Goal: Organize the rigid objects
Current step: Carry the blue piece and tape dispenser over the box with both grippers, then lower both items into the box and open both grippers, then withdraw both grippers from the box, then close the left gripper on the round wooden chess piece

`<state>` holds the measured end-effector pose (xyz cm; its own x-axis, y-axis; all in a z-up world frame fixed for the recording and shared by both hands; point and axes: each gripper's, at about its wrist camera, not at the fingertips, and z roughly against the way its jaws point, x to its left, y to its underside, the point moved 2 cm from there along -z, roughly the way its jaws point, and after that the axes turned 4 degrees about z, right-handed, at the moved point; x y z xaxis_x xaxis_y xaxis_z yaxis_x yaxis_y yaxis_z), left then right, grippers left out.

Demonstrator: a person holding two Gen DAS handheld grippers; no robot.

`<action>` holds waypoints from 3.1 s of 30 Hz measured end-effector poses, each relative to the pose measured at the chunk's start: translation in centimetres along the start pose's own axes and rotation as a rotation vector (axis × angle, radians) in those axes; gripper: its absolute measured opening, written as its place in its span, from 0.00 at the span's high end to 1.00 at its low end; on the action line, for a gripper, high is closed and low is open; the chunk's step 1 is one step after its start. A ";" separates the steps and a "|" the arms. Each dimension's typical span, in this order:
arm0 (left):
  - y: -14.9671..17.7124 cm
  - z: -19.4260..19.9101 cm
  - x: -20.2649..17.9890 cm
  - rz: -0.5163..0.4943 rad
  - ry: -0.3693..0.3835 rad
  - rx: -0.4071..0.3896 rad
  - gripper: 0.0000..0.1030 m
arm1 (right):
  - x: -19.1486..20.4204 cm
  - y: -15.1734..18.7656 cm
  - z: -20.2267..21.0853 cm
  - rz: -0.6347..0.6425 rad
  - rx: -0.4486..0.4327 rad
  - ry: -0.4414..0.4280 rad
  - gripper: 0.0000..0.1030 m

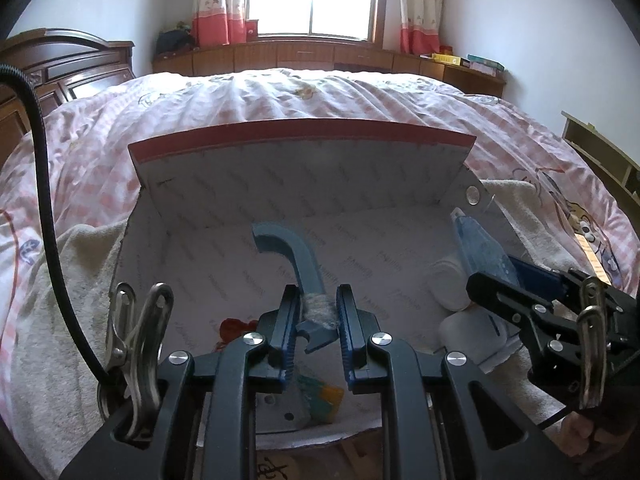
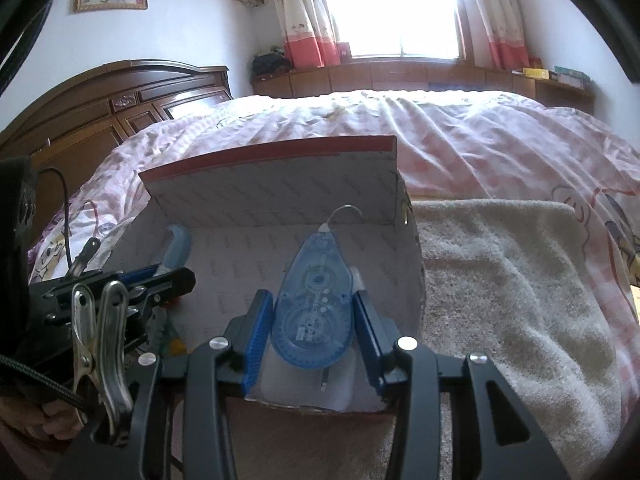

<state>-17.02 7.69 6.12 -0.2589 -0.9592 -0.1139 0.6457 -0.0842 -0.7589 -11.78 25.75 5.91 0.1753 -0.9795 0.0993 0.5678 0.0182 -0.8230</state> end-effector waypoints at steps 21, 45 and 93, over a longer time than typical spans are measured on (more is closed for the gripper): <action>0.0 0.8 0.2 0.018 -0.030 0.016 0.78 | -0.3 0.0 0.9 -0.049 -0.015 -0.024 0.51; 1.3 4.7 0.4 0.045 -0.018 -0.003 0.78 | 1.0 1.2 4.0 -0.054 -0.022 -0.031 0.51; 8.2 3.4 3.0 0.126 -0.034 0.155 0.61 | 0.8 9.3 5.4 -0.082 0.158 -0.014 0.50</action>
<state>-10.05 3.20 1.79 -0.1461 -0.9731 -0.1783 0.7749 -0.0005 -0.6321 -2.00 26.20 1.37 0.1342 -0.9761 0.1710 0.6998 -0.0288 -0.7138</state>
